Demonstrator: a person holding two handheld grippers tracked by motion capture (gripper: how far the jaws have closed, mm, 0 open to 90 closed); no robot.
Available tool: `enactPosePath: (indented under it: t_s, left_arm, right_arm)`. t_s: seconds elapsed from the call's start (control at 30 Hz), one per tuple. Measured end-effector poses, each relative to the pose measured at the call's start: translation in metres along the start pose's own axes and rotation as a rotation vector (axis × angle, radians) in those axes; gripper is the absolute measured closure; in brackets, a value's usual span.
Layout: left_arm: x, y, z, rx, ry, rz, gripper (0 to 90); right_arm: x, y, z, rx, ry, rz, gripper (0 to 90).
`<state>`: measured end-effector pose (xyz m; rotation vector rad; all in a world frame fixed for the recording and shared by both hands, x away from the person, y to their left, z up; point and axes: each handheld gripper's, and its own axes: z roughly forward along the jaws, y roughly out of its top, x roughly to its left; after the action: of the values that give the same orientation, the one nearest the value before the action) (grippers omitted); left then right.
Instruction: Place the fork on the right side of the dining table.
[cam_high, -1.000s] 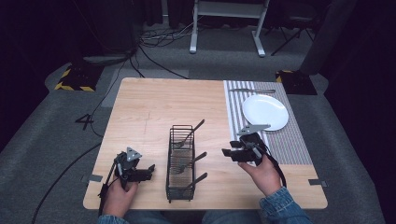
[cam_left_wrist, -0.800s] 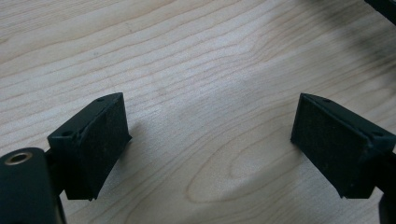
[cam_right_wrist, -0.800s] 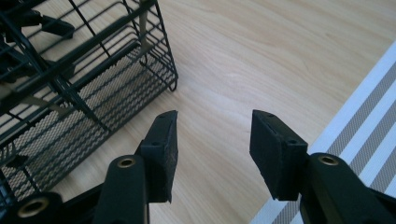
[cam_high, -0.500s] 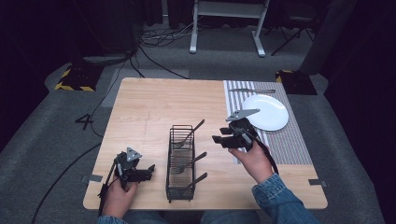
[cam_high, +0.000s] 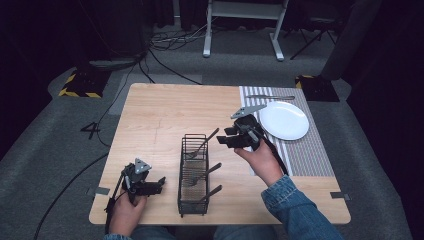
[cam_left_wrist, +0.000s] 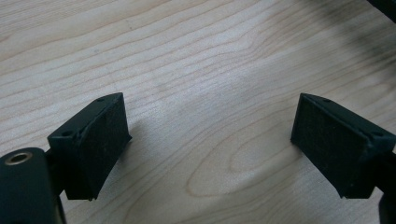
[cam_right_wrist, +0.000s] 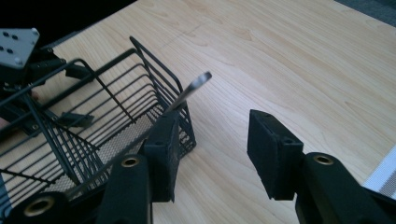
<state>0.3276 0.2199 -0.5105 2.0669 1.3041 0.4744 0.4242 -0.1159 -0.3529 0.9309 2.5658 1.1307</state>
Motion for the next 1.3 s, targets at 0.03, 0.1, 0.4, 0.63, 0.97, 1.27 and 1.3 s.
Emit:
enactPosePath:
  t_s: [0.03,0.1,0.4,0.63,0.97,1.27,1.3]
  left_arm:
    - [0.0,0.0,0.0,0.0,0.0,0.0,11.2]
    - [0.0,0.0,0.0,0.0,0.0,0.0,11.2]
    - [0.0,0.0,0.0,0.0,0.0,0.002,11.2]
    - [0.0,0.0,0.0,0.0,0.0,0.002,11.2]
    - [0.0,0.0,0.0,0.0,0.0,0.002,11.2]
    - [0.0,0.0,0.0,0.0,-0.001,0.002,11.2]
    - [0.0,0.0,0.0,0.001,-0.003,0.0,11.1]
  right_arm:
    - [-0.001,0.001,0.001,-0.005,0.01,0.009,55.2]
    - [-0.002,0.004,0.004,-0.015,0.033,0.028,56.3]
    - [-0.001,0.014,0.015,-0.031,0.047,0.038,62.3]
    - [-0.002,0.017,0.017,-0.038,0.067,0.058,70.3]
    - [0.004,0.022,0.013,-0.033,0.093,0.053,79.5]
    - [0.017,0.025,0.002,-0.058,0.131,0.032,86.8]
    - [0.019,0.025,0.001,-0.059,0.129,0.03,86.8]
